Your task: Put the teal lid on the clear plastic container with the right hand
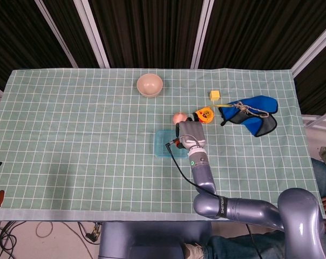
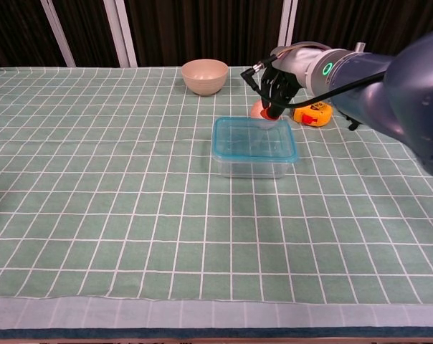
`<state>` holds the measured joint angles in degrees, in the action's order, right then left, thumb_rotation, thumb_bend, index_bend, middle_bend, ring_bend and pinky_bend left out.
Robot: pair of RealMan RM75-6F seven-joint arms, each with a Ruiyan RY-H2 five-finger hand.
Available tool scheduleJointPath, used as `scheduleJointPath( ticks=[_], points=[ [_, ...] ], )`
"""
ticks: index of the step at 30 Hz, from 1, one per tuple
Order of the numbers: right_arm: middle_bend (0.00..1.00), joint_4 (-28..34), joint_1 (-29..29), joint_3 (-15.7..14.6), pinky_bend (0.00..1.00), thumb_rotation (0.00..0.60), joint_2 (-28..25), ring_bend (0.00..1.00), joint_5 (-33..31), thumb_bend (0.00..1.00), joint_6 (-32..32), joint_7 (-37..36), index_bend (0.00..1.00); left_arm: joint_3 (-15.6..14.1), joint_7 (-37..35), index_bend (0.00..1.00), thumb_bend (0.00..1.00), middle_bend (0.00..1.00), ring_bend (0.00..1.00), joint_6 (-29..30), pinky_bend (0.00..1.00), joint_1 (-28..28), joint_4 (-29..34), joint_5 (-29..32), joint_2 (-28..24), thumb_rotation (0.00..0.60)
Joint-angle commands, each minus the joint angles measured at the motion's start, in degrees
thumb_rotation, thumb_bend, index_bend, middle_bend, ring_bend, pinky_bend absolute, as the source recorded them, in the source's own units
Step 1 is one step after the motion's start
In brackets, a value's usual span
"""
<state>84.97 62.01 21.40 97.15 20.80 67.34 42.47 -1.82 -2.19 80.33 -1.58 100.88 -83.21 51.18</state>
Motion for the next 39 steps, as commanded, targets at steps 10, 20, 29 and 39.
scheduleJointPath(
  ticks=[10,20,29,39],
  points=[
    [0.55,5.37,-2.47,-1.52,0.0,0.6,-2.27,0.27,2.7,0.53,2.04,0.33,0.61,-0.04,-0.13,0.09,0.46,0.0,0.0,-0.11,0.0,-0.04,-0.08,-0.09,0.0,0.6],
    [0.51,6.98,-3.54,-2.36,0.09,0.6,-2.68,0.25,2.96,0.53,2.92,1.37,0.62,-0.06,-0.44,0.09,0.46,0.0,0.0,-0.14,0.0,-0.03,0.0,-0.08,-0.11,0.6],
    [0.42,-3.66,-1.05,-0.88,0.26,0.6,0.78,0.19,2.78,0.53,-1.6,1.61,0.61,0.12,-0.49,0.09,0.46,0.0,0.0,-0.2,0.0,0.0,0.01,0.48,-0.07,0.6],
    [0.35,-13.63,0.37,-0.21,0.0,0.6,4.02,0.16,2.31,0.53,-6.84,1.13,0.61,0.21,-0.35,0.09,0.46,0.0,0.0,-0.66,0.0,-0.12,0.04,1.08,0.01,0.6]
  ],
)
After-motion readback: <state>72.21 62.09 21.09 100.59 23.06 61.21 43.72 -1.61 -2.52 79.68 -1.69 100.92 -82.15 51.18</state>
